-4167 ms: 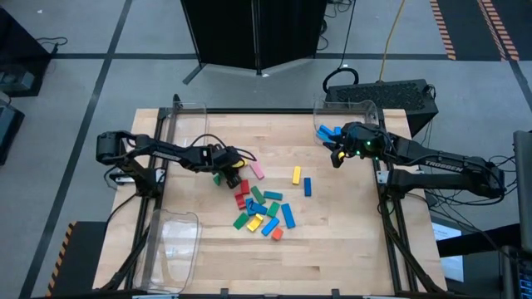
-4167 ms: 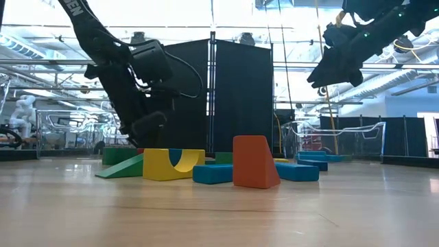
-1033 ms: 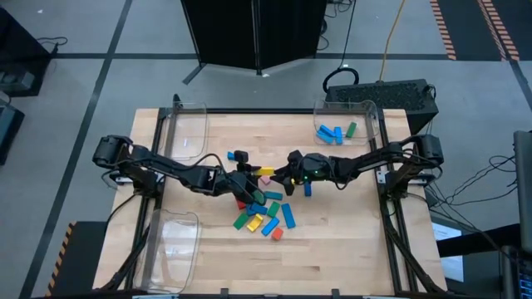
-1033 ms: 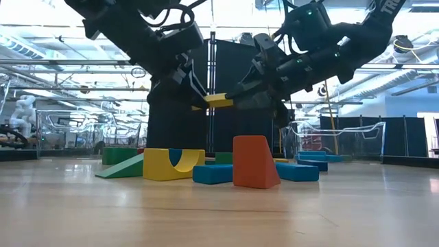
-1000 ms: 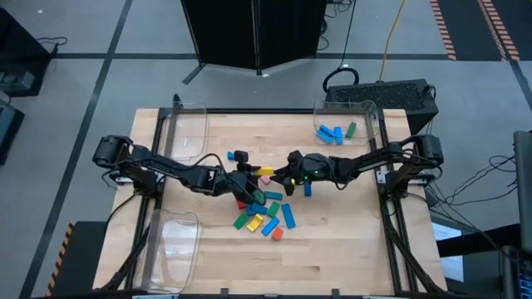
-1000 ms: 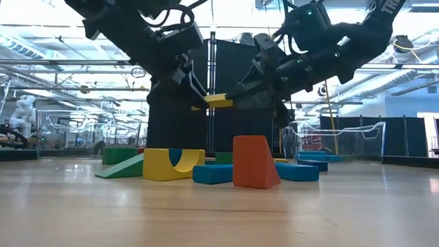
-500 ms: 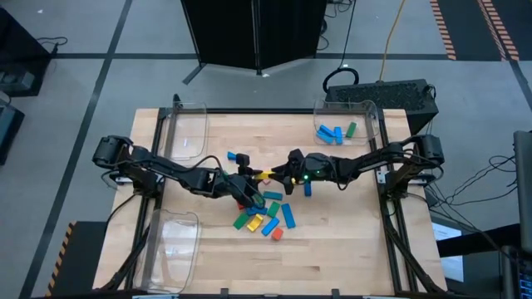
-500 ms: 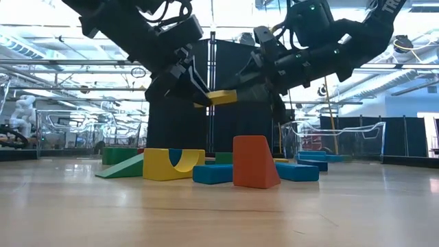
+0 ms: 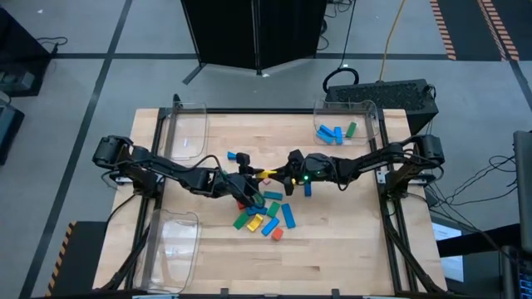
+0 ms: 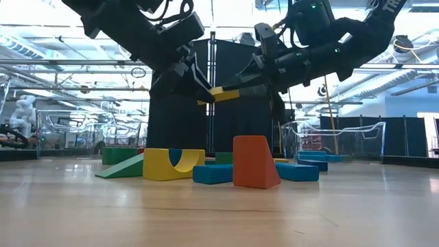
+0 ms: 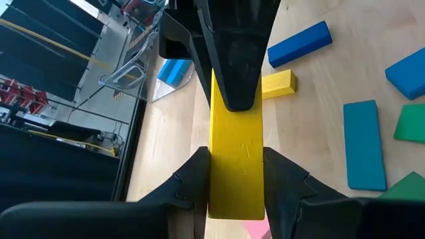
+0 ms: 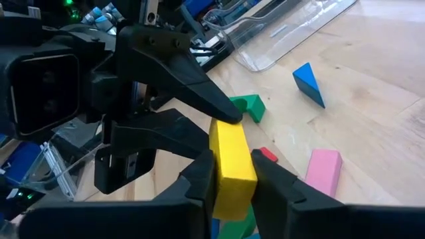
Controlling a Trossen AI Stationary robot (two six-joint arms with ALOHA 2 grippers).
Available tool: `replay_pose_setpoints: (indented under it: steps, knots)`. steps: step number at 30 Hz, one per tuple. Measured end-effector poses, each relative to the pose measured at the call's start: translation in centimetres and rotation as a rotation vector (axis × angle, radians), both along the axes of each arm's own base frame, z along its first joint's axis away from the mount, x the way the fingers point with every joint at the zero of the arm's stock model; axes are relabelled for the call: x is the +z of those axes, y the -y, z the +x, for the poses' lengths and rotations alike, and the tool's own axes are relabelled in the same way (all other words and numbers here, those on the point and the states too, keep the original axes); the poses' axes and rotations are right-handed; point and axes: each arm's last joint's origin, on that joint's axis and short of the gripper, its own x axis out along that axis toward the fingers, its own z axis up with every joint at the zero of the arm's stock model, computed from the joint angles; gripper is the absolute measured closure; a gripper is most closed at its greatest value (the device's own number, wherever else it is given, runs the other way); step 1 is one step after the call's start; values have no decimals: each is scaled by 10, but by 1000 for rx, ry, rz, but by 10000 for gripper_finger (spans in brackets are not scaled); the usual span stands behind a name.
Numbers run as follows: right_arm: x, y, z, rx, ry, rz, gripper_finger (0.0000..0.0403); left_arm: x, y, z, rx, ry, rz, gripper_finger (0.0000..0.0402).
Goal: Sort blocks by size
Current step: Put the yellow rectangular block into the top right transparent bin
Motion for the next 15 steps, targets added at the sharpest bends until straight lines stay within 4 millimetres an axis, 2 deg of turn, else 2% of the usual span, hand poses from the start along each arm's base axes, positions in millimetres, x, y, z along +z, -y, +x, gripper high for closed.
replay_pose_setpoints:
  steps: [5,15]
  knots:
    - [0,0,0,15,1,-8,343,0,0,0,29,15,-14,290]
    - [1,9,-3,6,-26,-50,344,-1,-3,-1,137,70,-94,206]
